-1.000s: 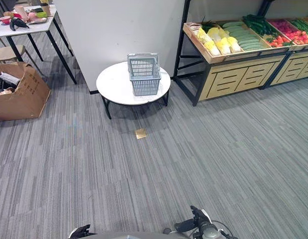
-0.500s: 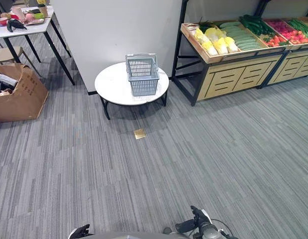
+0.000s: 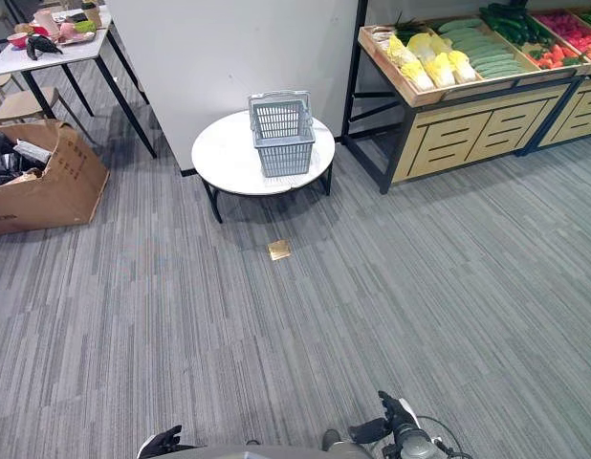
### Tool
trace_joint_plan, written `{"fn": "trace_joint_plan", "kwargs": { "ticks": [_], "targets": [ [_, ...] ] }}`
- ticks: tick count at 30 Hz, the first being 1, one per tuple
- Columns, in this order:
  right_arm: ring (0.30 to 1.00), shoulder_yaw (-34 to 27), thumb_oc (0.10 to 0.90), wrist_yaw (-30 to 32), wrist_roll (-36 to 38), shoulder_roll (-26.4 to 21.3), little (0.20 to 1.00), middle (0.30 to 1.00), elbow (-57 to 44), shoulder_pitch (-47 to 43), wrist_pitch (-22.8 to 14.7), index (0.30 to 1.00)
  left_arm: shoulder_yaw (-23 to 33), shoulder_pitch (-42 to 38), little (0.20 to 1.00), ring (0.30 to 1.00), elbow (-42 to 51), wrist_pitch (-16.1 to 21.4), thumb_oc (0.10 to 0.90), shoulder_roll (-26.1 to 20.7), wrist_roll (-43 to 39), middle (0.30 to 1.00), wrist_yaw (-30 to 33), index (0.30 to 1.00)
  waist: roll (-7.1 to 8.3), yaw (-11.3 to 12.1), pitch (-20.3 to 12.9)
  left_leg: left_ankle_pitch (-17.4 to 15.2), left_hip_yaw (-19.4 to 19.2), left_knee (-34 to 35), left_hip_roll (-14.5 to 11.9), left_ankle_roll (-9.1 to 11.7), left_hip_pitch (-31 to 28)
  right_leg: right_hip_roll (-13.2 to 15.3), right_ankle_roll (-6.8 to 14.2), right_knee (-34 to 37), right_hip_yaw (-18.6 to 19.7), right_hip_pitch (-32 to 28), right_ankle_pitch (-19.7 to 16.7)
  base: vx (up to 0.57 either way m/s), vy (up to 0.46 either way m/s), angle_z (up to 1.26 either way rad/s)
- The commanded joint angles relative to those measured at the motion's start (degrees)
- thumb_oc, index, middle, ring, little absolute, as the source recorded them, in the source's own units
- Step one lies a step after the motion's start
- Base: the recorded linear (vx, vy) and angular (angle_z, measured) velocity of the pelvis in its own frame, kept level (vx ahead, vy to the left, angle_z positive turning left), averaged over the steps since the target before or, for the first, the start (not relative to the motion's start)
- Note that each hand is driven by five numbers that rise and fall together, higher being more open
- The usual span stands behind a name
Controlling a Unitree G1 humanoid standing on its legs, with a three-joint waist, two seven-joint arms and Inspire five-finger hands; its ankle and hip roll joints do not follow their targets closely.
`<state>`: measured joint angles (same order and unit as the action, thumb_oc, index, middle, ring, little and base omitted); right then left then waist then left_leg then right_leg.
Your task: Get the vegetables into the basket
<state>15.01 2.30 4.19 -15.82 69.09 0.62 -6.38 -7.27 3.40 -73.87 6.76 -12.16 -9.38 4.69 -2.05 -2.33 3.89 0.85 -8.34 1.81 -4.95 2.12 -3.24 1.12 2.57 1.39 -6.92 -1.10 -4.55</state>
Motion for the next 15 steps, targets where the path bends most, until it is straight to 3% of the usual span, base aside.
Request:
{"fn": "trace_joint_plan", "kwargs": {
  "ticks": [1,10,15],
  "targets": [
    [1.000,1.0,0.900,0.6,-1.9,-0.7,1.000,1.000,2.0,-0.3,-0.5,1.000,0.3,-1.4,1.000,1.000,0.2,1.7,0.900,-1.5,-0.8,1.000,-0.3,1.000,4.29,-0.1,-0.2,1.8,0.9,3.2,-2.2,3.6,-1.3,6.1,6.6,3.6,1.9,-1.7,0.6,0.00,0.000,0.00],
    [1.000,0.2,0.900,1.3,-1.0,-1.7,1.000,1.000,2.1,-1.3,-0.7,1.000,-1.1,-1.8,1.000,1.000,2.1,1.7,0.900,-1.4,-0.7,1.000,0.1,1.000,4.14,-0.1,1.3,2.2,1.6,2.6,-2.6,3.6,-0.6,5.9,6.1,3.1,1.5,-1.6,1.0,-0.01,-0.005,0.01],
    [1.000,0.3,0.900,2.0,-0.8,-3.1,1.000,1.000,1.2,-3.0,-0.7,1.000,-1.8,-3.9,1.000,1.000,3.8,1.8,0.900,-2.2,-1.9,1.000,0.8,1.000,3.48,-0.2,4.7,2.7,3.2,0.1,-3.7,3.7,3.6,5.0,5.1,-5.8,1.5,5.3,4.1,-0.10,-0.053,0.11]
  ]
}}
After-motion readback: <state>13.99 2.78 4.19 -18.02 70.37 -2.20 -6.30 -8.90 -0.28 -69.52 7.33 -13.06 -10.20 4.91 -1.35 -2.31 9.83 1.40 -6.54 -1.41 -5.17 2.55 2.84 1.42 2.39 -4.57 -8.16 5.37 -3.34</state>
